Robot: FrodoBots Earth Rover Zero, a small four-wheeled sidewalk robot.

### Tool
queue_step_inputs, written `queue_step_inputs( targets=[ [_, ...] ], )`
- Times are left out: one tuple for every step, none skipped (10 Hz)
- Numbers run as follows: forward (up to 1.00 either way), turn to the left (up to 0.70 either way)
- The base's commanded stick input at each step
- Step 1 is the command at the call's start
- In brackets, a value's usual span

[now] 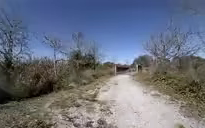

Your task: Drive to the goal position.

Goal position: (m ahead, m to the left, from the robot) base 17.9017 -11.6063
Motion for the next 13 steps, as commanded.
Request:
queue_step_inputs(
  targets=[
    [0.7,-0.05],
    [0.7,-0.03],
    [0.7,-0.01],
    [0.7,0.0],
    [0.7,-0.01],
    [0.7,-0.01],
    [0.7,-0.01],
    [0.7,-0.02],
    [0.7,-0.02],
    [0.7,-0.02],
    [0.7,-0.02],
    [0.7,-0.07],
    [0.7,-0.08]
  ],
)
